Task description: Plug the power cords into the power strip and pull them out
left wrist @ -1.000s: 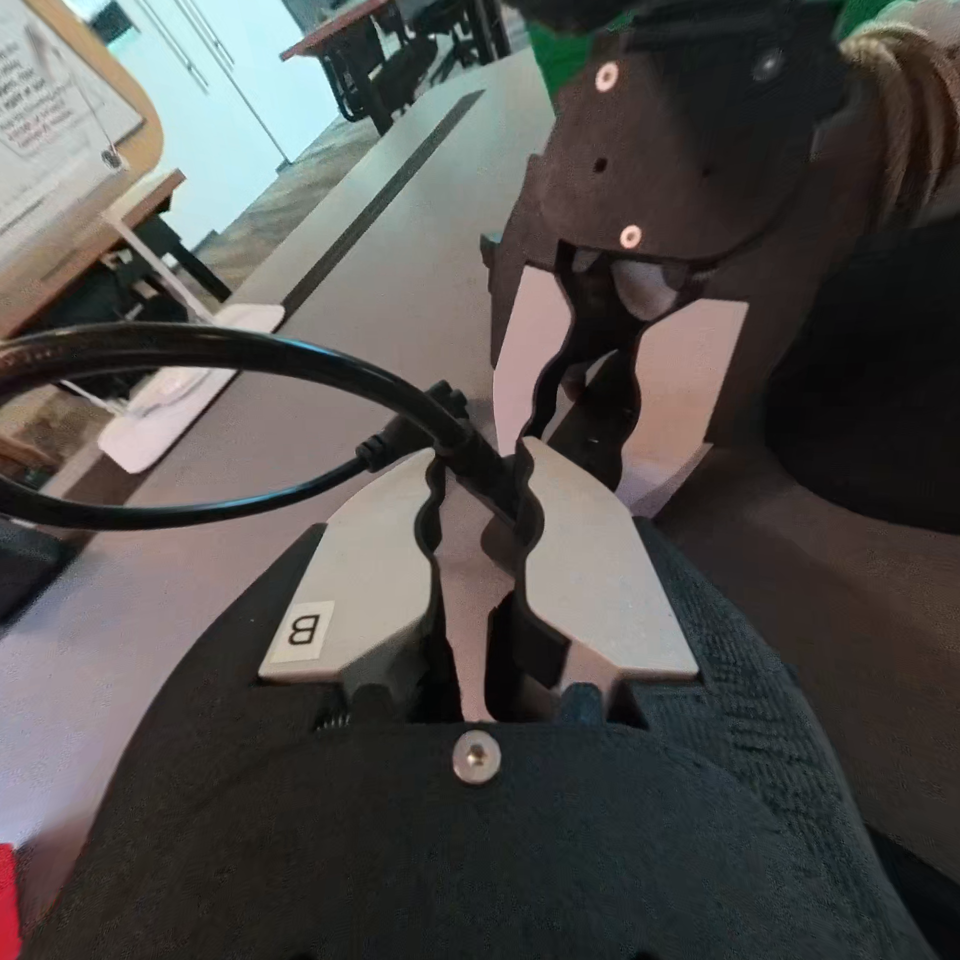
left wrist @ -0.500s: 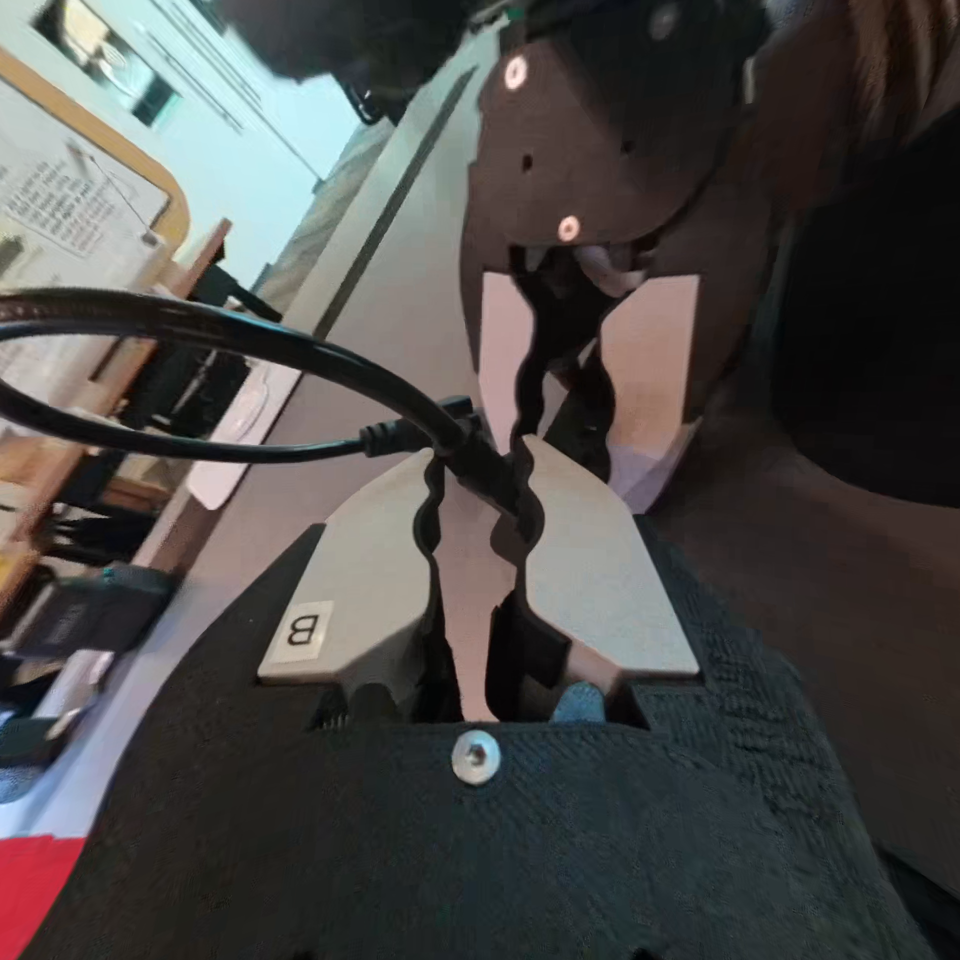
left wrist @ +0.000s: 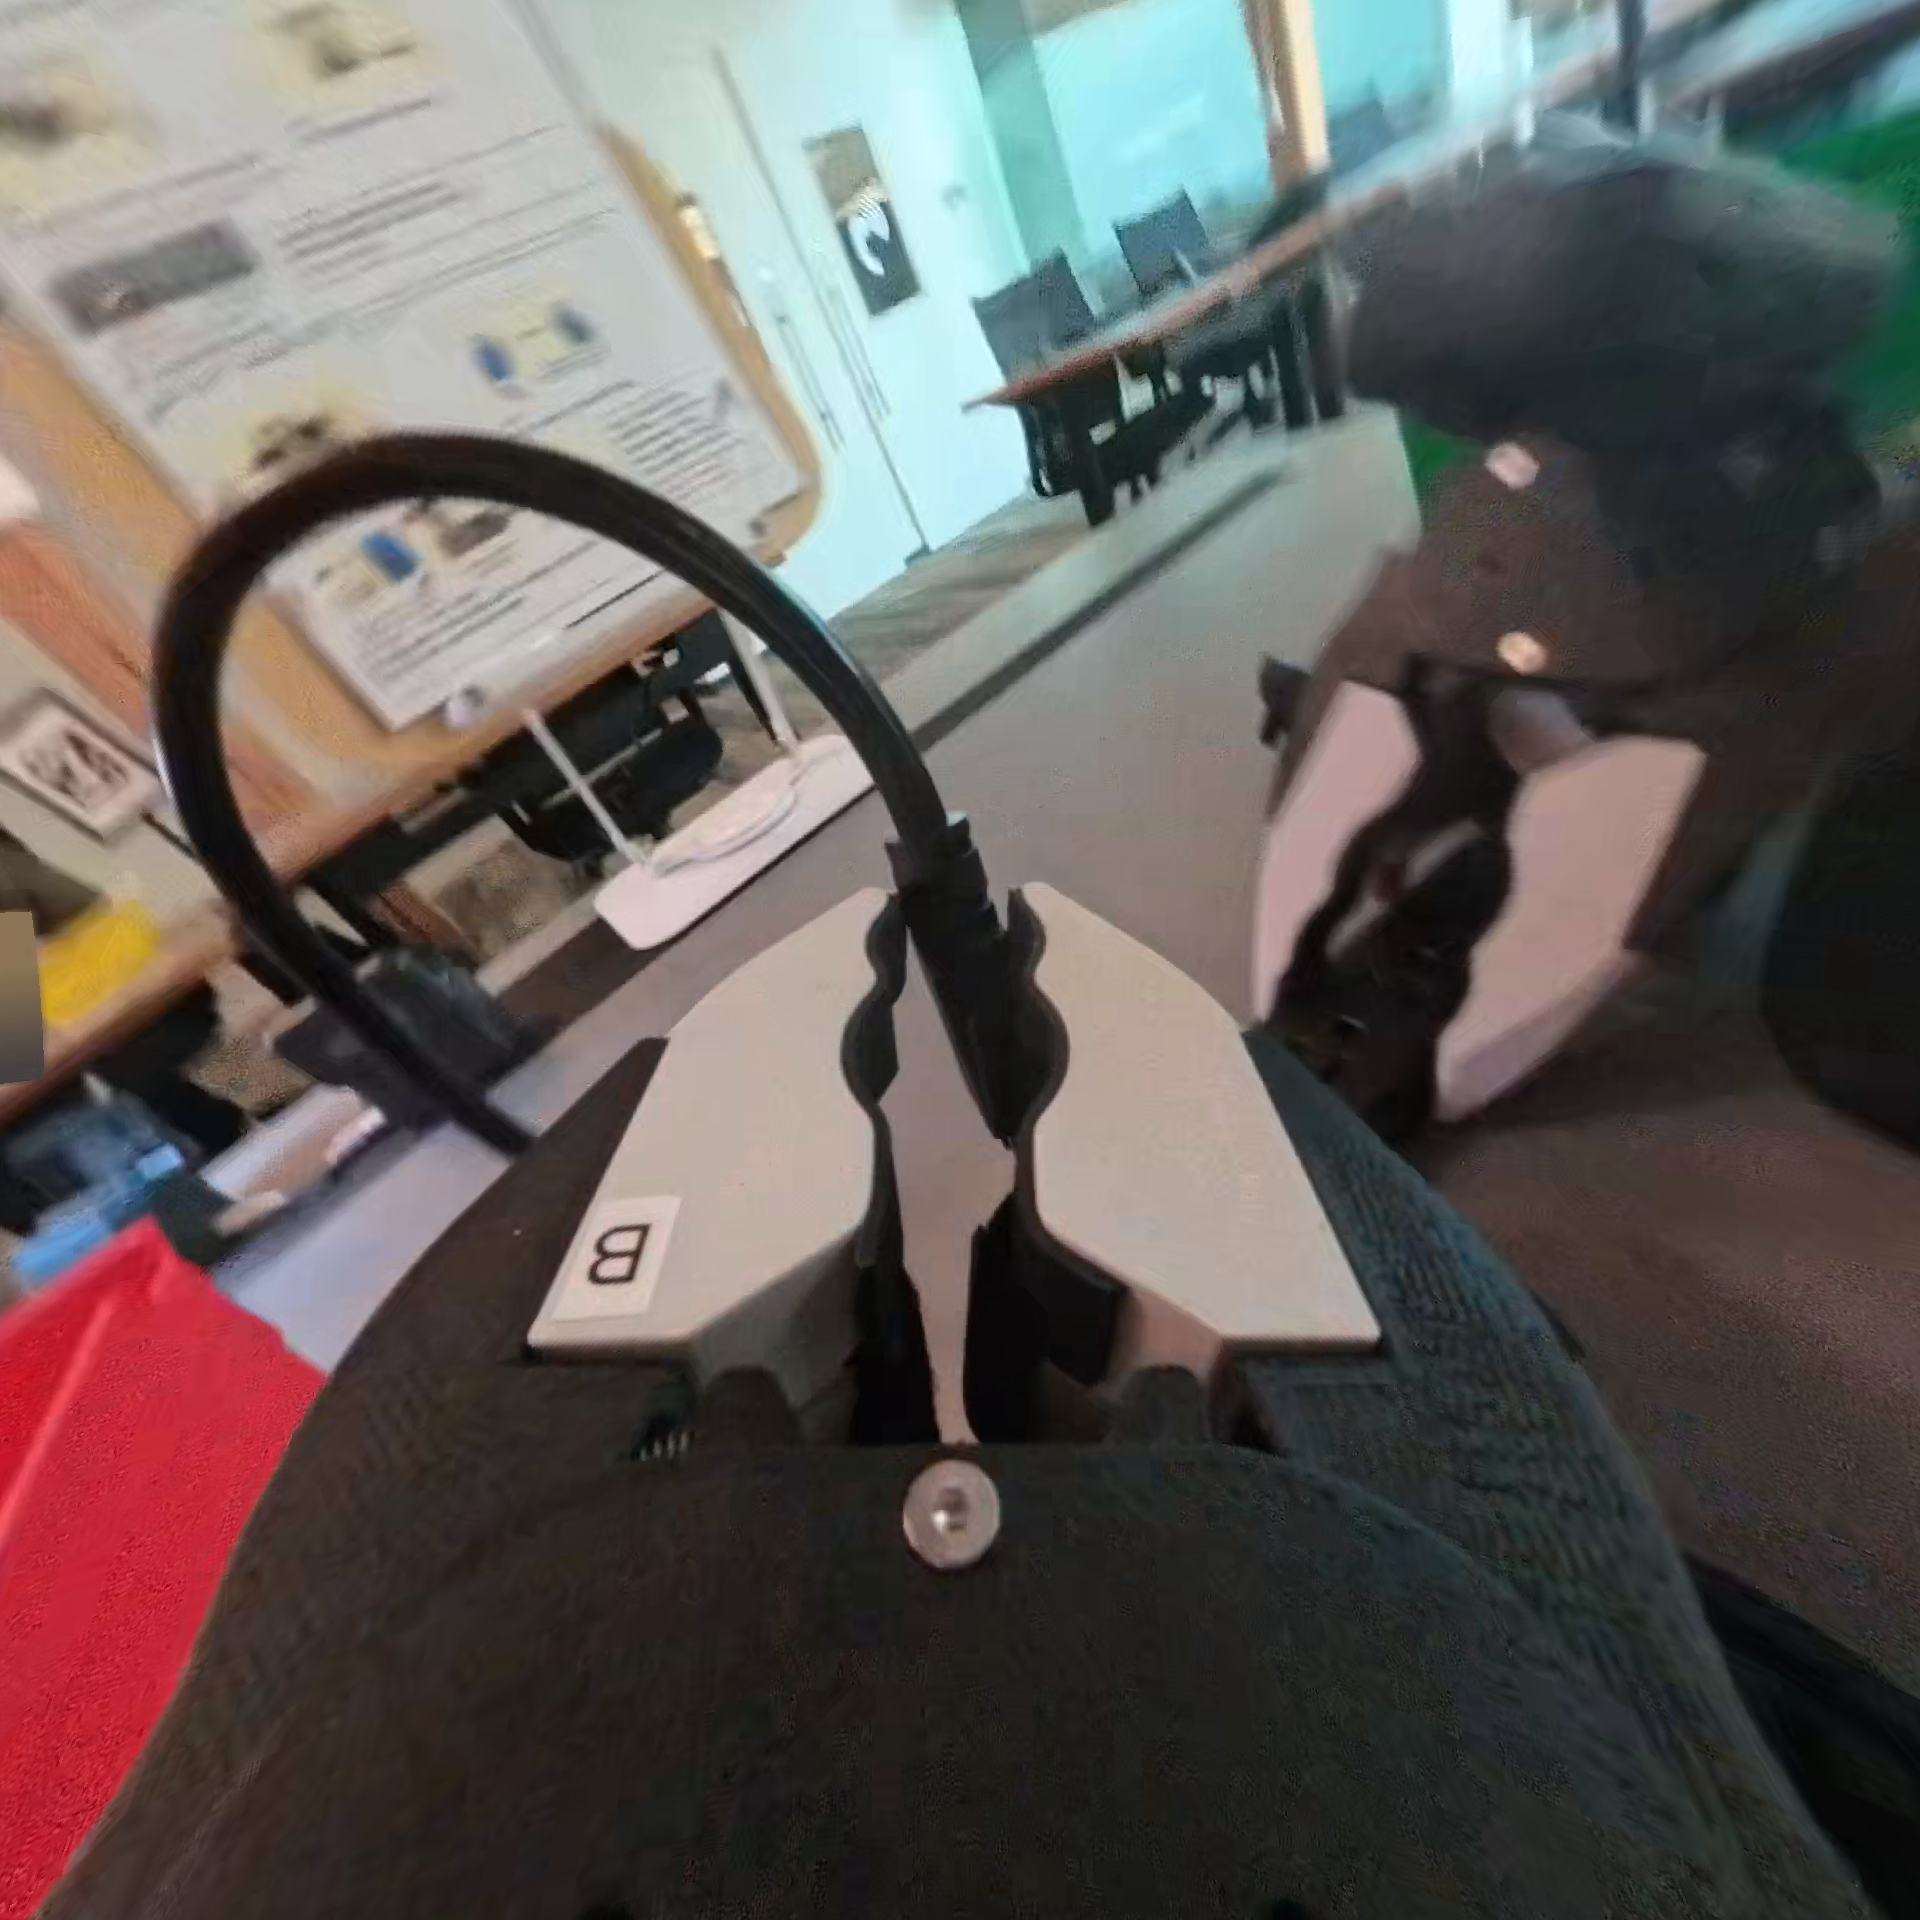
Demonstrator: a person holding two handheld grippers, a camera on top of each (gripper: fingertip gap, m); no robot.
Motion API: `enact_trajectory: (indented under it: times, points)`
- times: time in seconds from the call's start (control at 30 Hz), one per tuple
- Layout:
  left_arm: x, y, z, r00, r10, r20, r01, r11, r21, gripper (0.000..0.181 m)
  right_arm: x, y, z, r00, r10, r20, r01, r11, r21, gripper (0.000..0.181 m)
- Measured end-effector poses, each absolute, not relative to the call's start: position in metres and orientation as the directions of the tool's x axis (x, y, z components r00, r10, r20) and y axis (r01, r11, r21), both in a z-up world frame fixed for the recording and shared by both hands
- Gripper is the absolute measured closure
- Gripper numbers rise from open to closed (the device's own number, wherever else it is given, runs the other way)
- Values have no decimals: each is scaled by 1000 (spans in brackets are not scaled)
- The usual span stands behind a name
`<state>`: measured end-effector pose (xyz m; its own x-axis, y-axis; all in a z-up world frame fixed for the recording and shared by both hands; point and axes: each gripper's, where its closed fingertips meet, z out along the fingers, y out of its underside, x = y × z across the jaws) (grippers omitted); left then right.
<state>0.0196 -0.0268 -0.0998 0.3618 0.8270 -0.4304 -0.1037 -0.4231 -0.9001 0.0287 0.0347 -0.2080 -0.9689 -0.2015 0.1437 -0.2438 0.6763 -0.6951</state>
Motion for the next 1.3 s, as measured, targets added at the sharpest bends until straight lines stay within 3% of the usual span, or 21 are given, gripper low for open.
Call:
enact_trajectory:
  times: [0.07,0.1,0.23,0.3,0.33,0.4,0.5,0.6,0.77,0.87,1.03,1.3]
  points:
    - [22,11,-115,380,688,-618,-157,-610,-777,163,30,34,-206,-965,-210,158,-259,651,-713,137]
    - [20,9,-106,342,704,-622,-186,-598,-779,165,30,35,-204,-965,-213,151,-253,623,-740,137]
    - [27,-9,-94,411,806,-425,-207,-372,-905,179,23,41,-130,-984,-151,92,-123,211,-970,127]
    - [35,-6,-91,463,804,-372,-220,-303,-927,178,26,47,-102,-976,-211,-51,40,58,-998,128]
    - [35,-4,-93,482,798,-360,-213,-292,-932,174,26,50,-96,-968,-233,-96,92,29,-995,123]
    - [30,-5,-95,476,814,-334,-204,-267,-942,146,23,53,-94,-974,-215,-70,72,-1,-997,117]
    - [27,-8,-91,431,839,-331,-246,-243,-938,99,17,51,-108,-989,-147,27,-33,37,-999,110]
    - [27,-10,-93,406,845,-347,-248,-263,-932,95,18,44,-121,-983,-129,131,-145,104,-984,95]
    - [32,-15,-92,385,863,-327,-258,-240,-936,95,21,38,-131,-968,-124,220,-238,162,-958,93]
    - [35,-11,-96,418,842,-340,-257,-250,-934,105,24,35,-138,-955,-130,266,-288,198,-937,100]
    - [38,6,-110,495,761,-419,-241,-342,-908,110,31,32,-158,-926,-194,324,-371,300,-879,102]
    - [39,26,-158,568,532,-628,-200,-651,-733,113,40,31,-180,-882,-273,383,-467,400,-789,103]
